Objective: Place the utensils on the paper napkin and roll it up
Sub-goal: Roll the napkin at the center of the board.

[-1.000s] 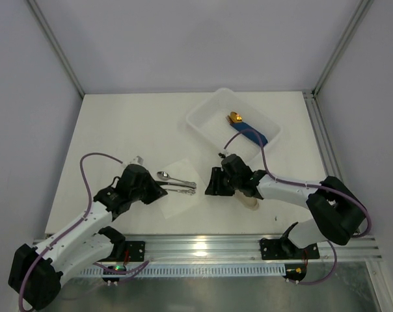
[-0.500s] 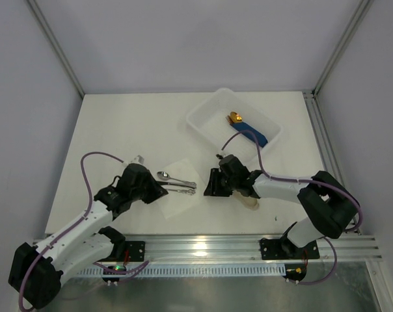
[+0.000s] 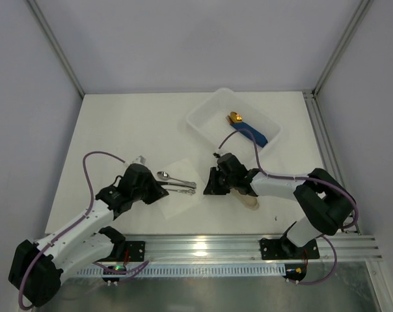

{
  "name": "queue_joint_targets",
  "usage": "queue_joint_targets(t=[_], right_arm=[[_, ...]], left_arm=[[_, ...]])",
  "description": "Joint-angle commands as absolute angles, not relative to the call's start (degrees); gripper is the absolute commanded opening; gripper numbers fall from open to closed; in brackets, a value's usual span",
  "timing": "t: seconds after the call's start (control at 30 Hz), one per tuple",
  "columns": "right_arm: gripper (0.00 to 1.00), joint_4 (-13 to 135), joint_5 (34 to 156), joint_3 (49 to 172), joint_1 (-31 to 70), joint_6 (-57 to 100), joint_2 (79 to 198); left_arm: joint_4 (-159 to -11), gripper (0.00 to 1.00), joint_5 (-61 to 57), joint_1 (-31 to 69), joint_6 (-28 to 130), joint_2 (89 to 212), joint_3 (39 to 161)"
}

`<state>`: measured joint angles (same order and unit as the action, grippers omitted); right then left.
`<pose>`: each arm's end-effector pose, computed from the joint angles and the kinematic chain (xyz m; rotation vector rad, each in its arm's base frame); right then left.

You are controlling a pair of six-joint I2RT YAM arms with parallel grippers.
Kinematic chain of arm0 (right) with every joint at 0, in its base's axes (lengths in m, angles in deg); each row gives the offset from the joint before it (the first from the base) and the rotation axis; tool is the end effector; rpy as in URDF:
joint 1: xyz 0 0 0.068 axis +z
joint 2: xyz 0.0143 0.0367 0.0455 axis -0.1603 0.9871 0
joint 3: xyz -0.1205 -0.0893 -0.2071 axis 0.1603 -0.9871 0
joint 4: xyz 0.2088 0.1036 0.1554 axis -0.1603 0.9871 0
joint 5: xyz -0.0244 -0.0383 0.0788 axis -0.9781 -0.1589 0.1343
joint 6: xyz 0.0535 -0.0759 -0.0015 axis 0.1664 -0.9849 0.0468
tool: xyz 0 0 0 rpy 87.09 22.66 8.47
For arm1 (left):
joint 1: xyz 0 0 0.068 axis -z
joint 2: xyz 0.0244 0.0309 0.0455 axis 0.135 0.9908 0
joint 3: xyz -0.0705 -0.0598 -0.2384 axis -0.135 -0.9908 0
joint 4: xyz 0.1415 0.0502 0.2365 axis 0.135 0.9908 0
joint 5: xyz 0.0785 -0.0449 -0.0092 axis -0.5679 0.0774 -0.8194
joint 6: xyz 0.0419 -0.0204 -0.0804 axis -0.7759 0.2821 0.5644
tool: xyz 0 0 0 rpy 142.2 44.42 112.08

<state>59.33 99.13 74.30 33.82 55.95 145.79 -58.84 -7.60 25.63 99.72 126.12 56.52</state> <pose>0.2331 0.2412 0.0811 -0.1488 2.6023 0.8606 0.2002 -0.1360 0.1485 -0.5768 2.4654 -0.7910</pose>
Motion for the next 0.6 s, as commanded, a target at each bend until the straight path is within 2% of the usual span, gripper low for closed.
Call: queue_joint_targets(t=[0.0, 0.57], right_arm=[[0.18, 57.5, 100.9, 78.2, 33.9, 53.7, 146.3], [0.15, 61.9, 102.8, 87.1, 37.6, 50.6, 152.6]], left_arm=[[-60.8, 0.00, -9.0, 26.1, 98.1, 127.6, 58.9], [-64.6, 0.00, -11.3, 27.8, 98.1, 134.4, 57.6]])
